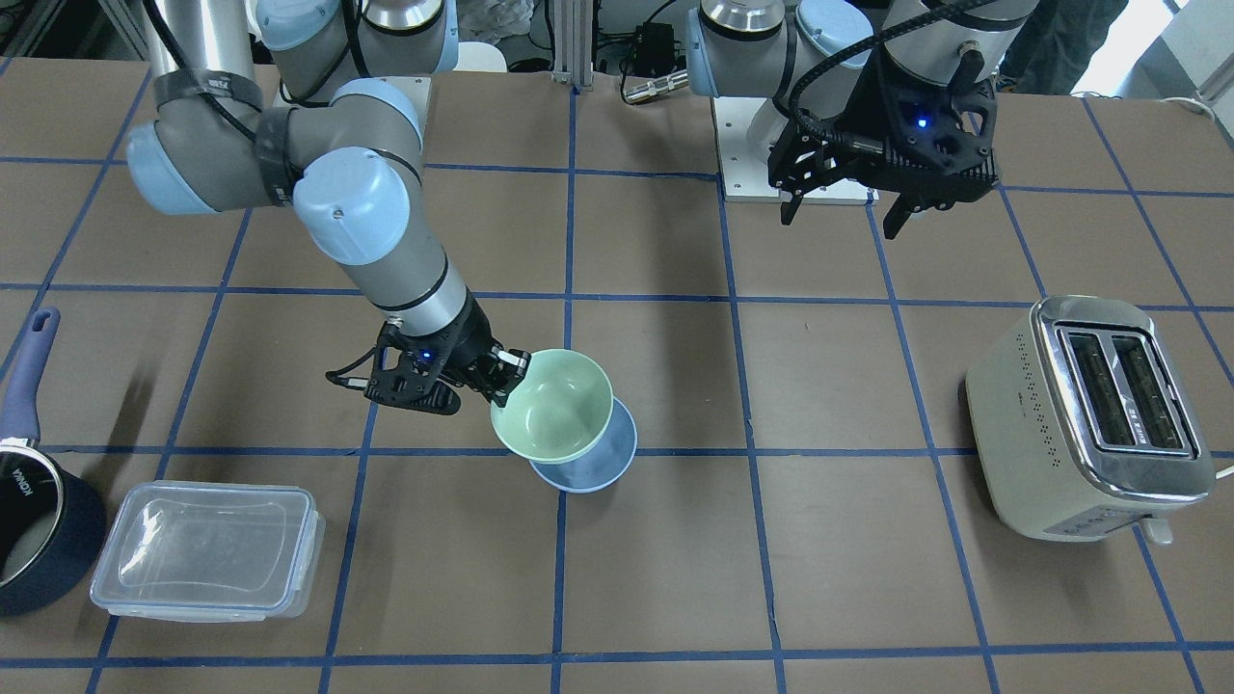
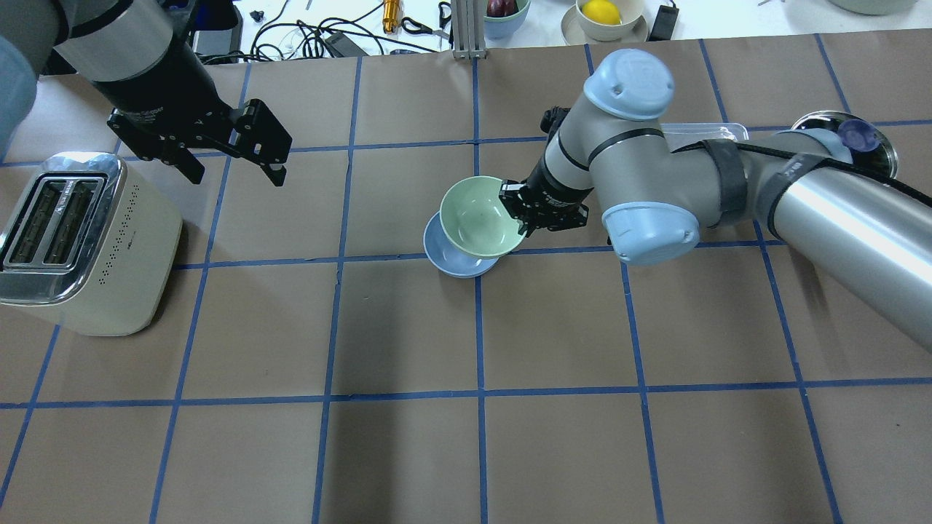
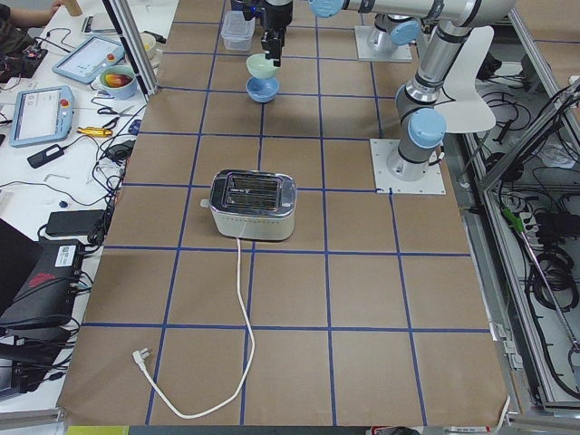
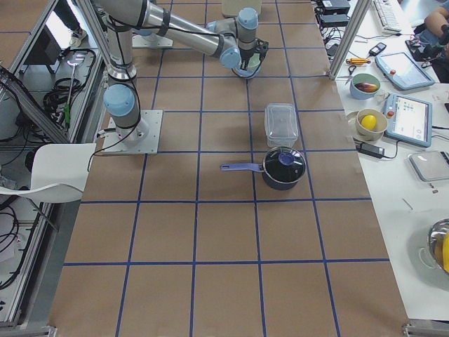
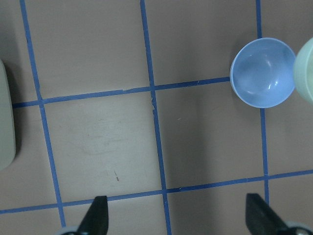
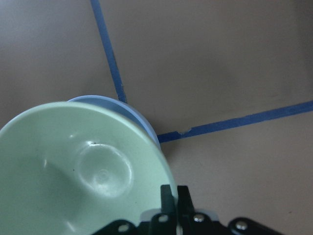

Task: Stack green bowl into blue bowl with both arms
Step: 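Carry the pale green bowl over the blue bowl and lower it in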

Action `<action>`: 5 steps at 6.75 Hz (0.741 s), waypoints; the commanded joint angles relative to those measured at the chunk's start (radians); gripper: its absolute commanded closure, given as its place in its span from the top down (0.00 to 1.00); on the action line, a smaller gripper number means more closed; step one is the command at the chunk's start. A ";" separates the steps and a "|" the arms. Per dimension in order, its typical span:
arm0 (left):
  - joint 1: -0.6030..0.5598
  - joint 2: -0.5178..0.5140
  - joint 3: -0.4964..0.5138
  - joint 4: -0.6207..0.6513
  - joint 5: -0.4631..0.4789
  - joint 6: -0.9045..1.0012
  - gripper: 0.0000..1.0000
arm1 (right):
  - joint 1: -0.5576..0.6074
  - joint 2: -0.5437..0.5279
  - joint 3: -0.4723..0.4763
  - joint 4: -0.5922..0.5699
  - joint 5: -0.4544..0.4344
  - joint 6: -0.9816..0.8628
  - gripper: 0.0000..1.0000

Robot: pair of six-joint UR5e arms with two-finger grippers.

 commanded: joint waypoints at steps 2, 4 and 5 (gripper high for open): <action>-0.001 0.003 -0.025 0.069 0.003 0.020 1.00 | 0.050 0.059 -0.029 -0.013 -0.027 0.018 0.03; -0.001 0.002 -0.025 0.075 0.004 0.019 1.00 | 0.045 0.058 -0.049 -0.007 -0.056 -0.001 1.00; -0.001 0.000 -0.023 0.075 0.007 0.017 1.00 | 0.030 0.047 -0.084 0.046 -0.100 -0.002 1.00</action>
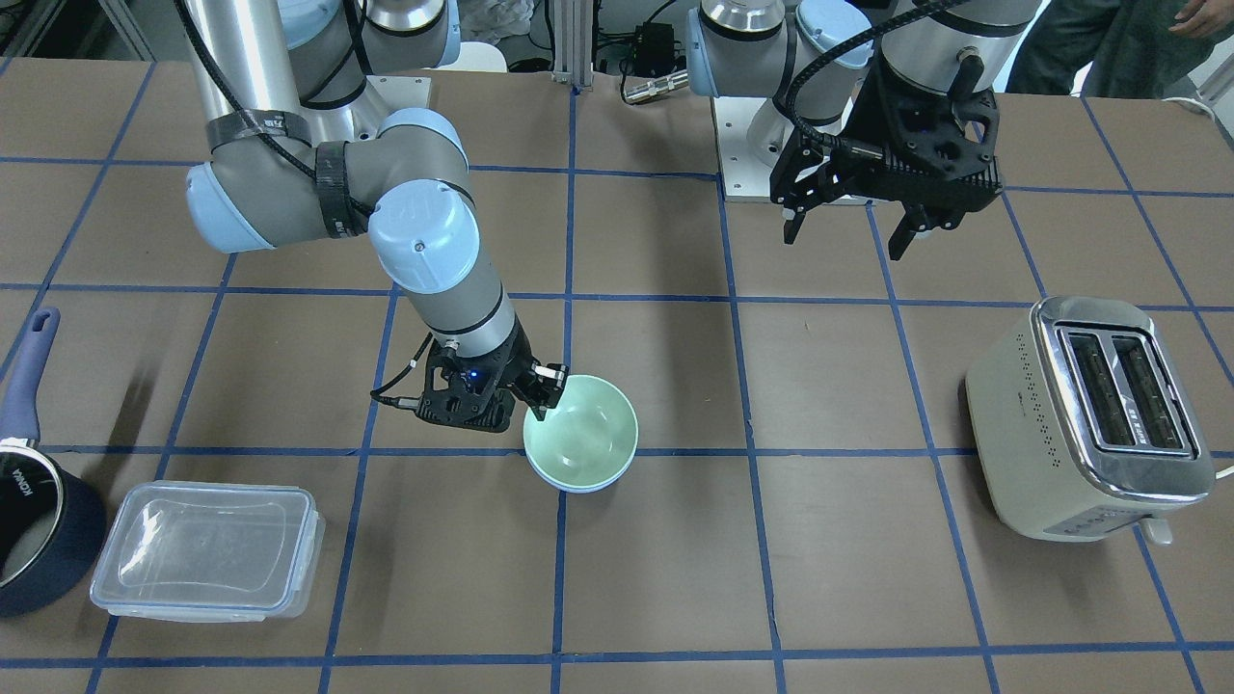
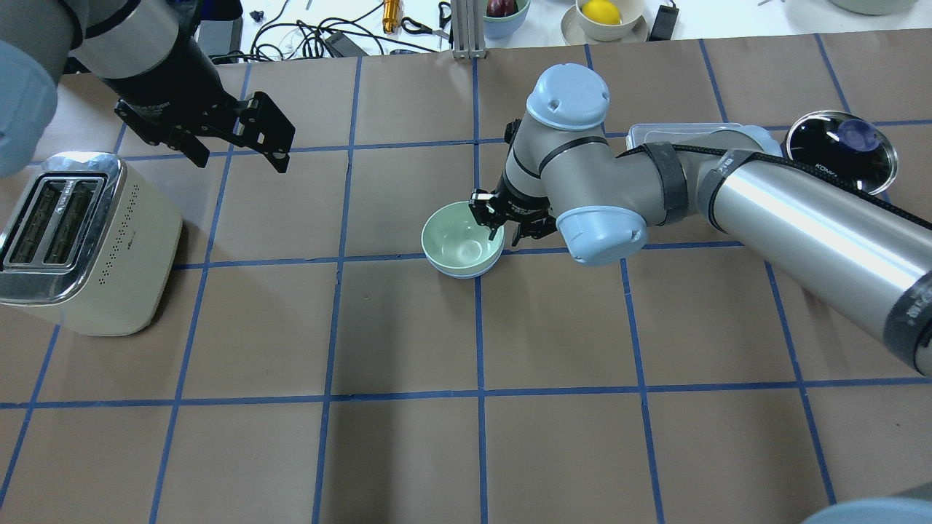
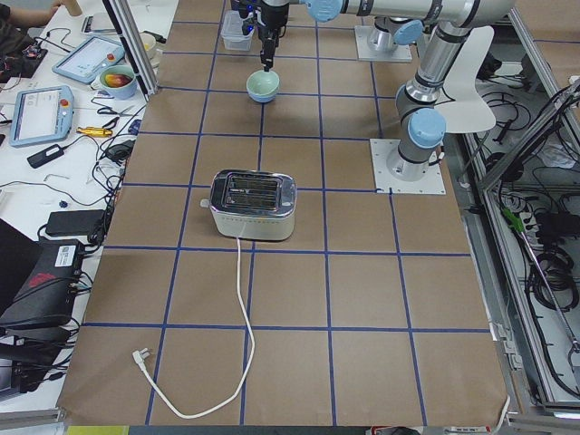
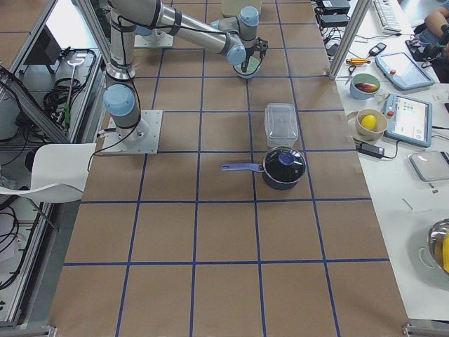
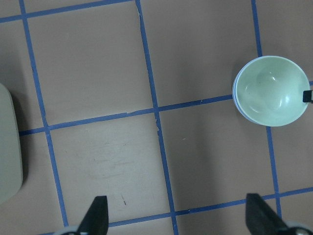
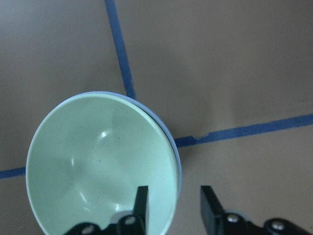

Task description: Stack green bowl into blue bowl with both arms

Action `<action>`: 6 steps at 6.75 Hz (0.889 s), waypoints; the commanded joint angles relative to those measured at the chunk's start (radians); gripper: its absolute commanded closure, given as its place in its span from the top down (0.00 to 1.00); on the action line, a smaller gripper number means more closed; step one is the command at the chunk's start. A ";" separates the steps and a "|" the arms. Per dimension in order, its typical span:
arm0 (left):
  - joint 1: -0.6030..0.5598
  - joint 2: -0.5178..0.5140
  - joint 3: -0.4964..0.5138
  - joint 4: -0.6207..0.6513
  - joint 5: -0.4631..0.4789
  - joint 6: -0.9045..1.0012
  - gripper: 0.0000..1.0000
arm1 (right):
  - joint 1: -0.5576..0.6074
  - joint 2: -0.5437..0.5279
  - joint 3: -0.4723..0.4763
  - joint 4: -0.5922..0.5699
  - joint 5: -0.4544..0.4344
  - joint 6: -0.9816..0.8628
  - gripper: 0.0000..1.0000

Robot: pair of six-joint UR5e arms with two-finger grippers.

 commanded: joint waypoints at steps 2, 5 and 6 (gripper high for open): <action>0.000 0.002 0.014 0.006 0.001 -0.006 1.00 | -0.041 -0.114 -0.103 0.233 -0.135 -0.090 1.00; 0.003 0.016 0.009 0.006 0.001 -0.009 1.00 | -0.146 -0.240 -0.216 0.495 -0.208 -0.340 1.00; 0.003 0.014 0.008 0.006 0.001 -0.011 1.00 | -0.169 -0.286 -0.218 0.547 -0.209 -0.376 1.00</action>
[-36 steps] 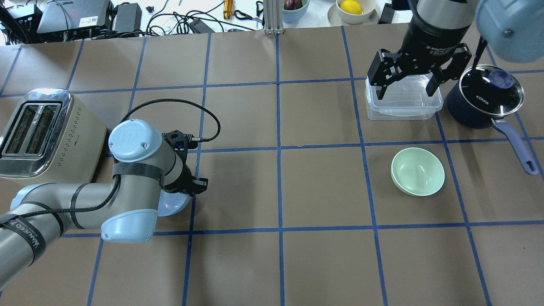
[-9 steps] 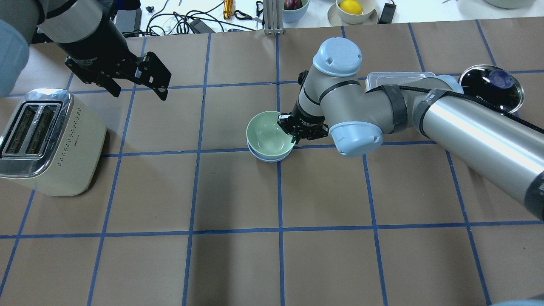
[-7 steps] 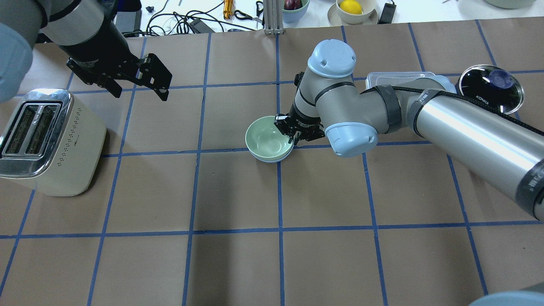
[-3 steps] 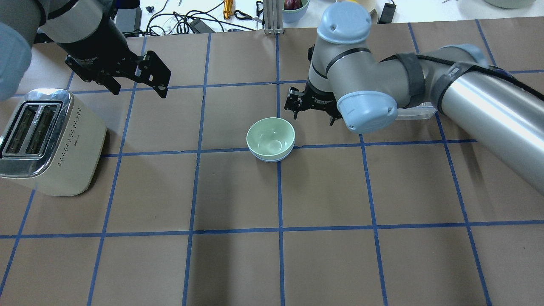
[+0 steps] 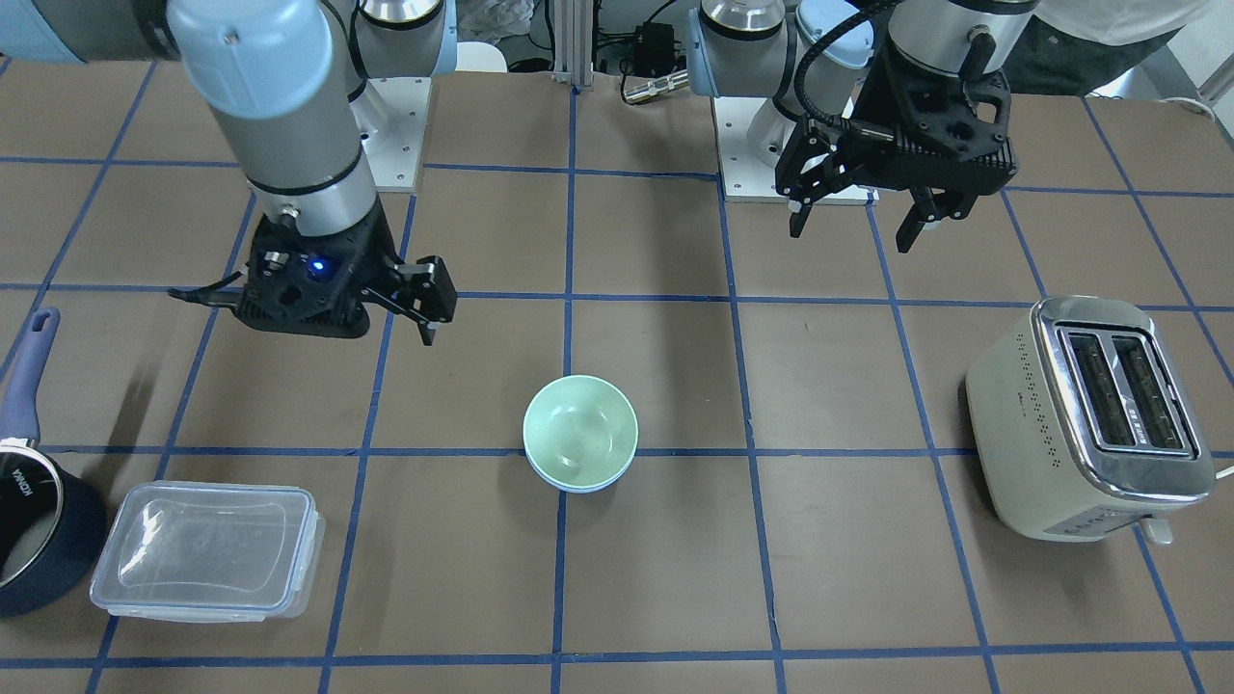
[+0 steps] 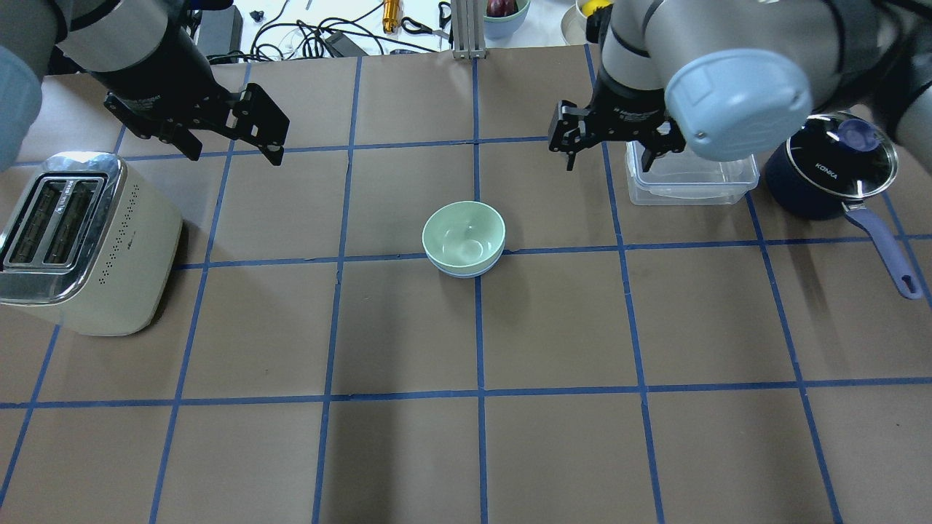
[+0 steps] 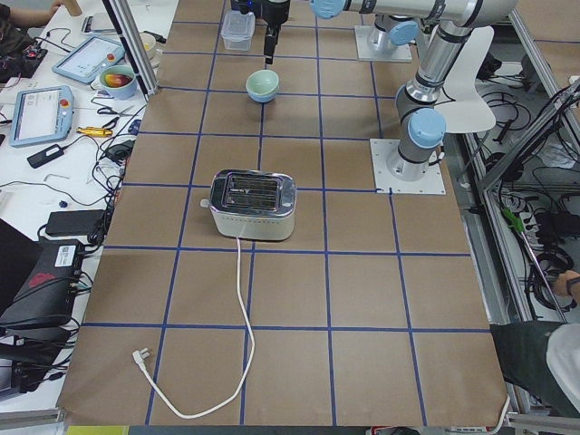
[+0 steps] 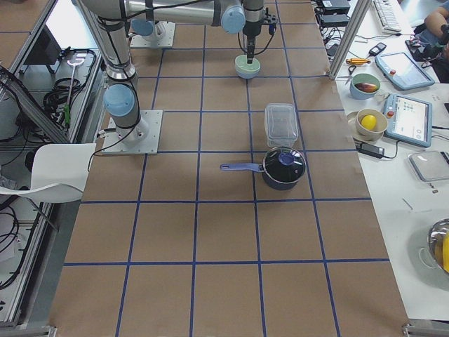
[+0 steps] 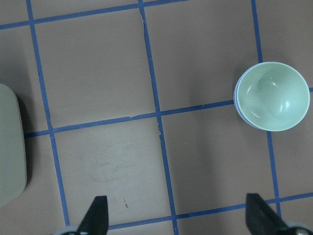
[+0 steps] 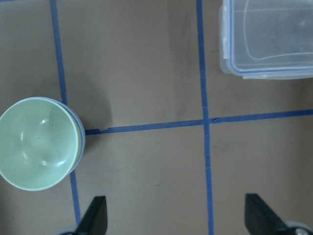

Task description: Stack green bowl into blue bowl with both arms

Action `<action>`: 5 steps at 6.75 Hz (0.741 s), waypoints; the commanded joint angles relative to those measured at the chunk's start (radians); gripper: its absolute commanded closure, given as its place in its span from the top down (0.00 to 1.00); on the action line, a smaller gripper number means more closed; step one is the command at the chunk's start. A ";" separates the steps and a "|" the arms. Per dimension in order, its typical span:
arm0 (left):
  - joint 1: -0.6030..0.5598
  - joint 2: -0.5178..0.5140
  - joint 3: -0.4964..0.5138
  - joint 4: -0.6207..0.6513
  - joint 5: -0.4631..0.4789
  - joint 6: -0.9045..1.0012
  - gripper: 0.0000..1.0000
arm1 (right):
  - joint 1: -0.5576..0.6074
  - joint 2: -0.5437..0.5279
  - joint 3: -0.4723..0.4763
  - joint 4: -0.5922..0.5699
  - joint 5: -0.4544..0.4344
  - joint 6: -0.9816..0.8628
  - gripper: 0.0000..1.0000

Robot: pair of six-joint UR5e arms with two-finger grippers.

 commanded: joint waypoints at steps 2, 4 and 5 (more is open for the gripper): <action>0.001 -0.015 0.009 0.027 0.000 -0.017 1.00 | -0.036 -0.091 -0.028 0.113 -0.015 -0.077 1.00; 0.010 0.007 0.006 0.048 0.005 -0.020 1.00 | -0.030 -0.091 -0.046 0.124 -0.012 -0.074 1.00; 0.016 0.010 -0.003 0.052 0.003 -0.020 1.00 | -0.028 -0.091 -0.046 0.124 -0.012 -0.074 1.00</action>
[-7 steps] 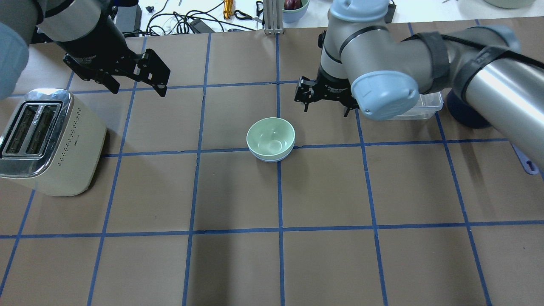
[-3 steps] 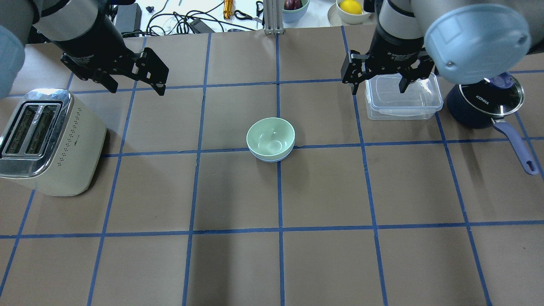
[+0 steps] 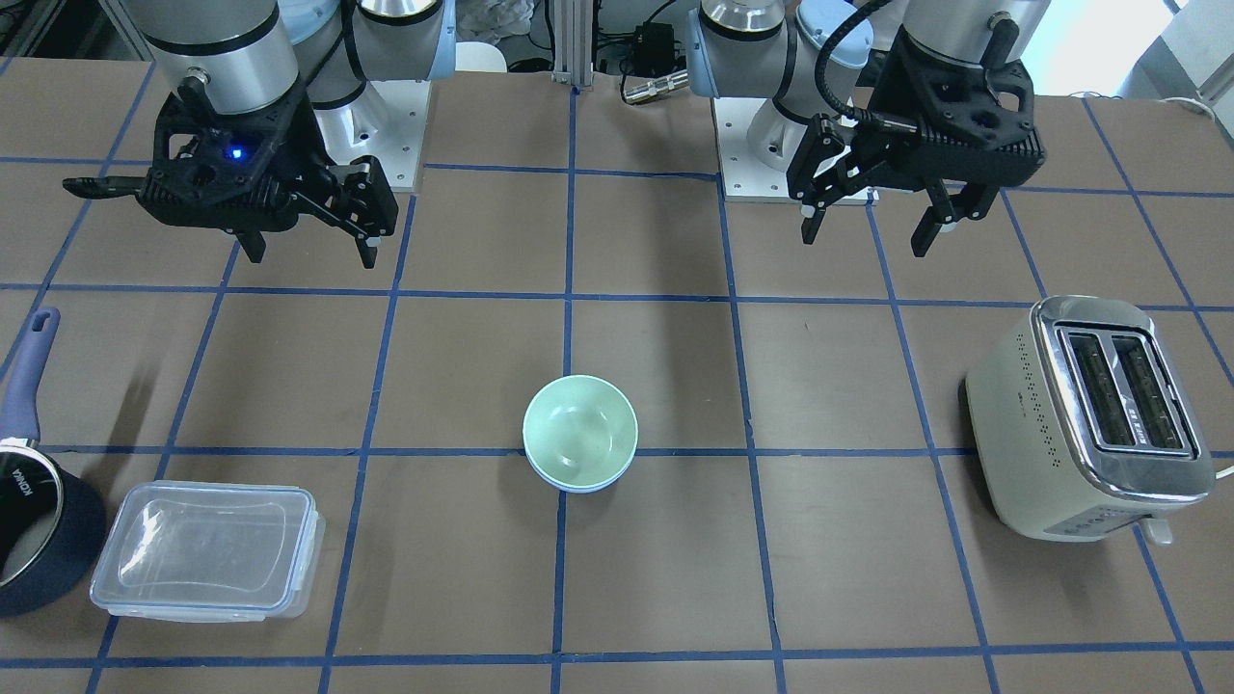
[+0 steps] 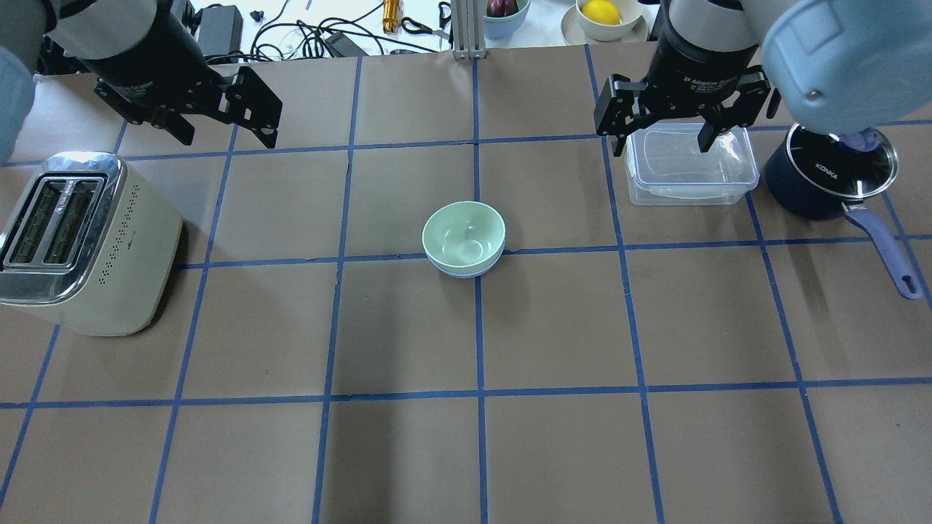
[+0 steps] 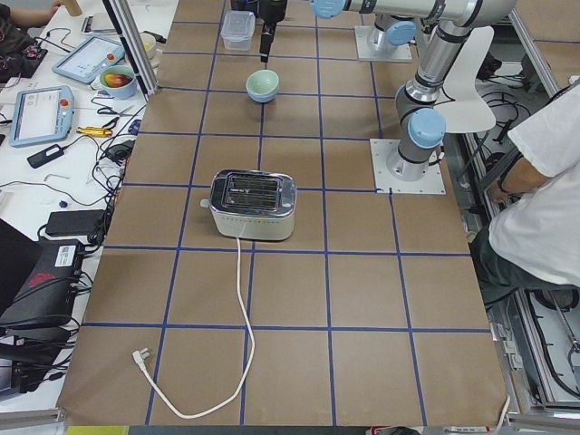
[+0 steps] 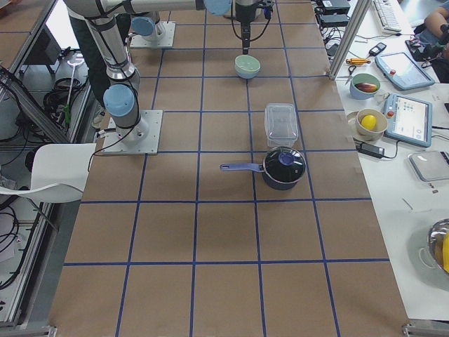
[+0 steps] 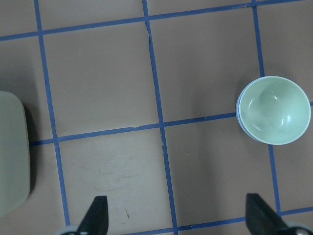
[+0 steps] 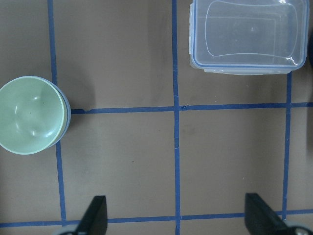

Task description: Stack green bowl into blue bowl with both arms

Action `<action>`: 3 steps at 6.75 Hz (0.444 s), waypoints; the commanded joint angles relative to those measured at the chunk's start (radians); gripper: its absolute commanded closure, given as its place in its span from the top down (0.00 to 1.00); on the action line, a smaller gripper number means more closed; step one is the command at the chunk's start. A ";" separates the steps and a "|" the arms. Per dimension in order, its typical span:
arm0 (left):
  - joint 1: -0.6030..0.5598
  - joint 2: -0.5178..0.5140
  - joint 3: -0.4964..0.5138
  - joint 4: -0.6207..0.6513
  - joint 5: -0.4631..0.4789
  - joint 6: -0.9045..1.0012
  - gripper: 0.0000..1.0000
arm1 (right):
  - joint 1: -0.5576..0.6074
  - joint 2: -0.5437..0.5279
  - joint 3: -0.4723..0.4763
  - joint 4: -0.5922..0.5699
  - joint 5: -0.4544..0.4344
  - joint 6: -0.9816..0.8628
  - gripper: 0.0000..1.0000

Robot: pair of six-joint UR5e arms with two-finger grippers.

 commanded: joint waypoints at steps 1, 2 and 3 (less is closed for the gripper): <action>-0.002 0.001 -0.016 0.011 -0.003 -0.010 1.00 | 0.003 0.001 -0.001 0.004 0.001 0.000 1.00; -0.001 0.004 -0.028 0.011 -0.005 -0.034 1.00 | 0.001 0.002 0.001 0.004 -0.001 0.000 1.00; 0.005 0.004 -0.047 0.058 -0.006 -0.018 1.00 | 0.001 0.004 0.004 0.004 -0.002 0.000 1.00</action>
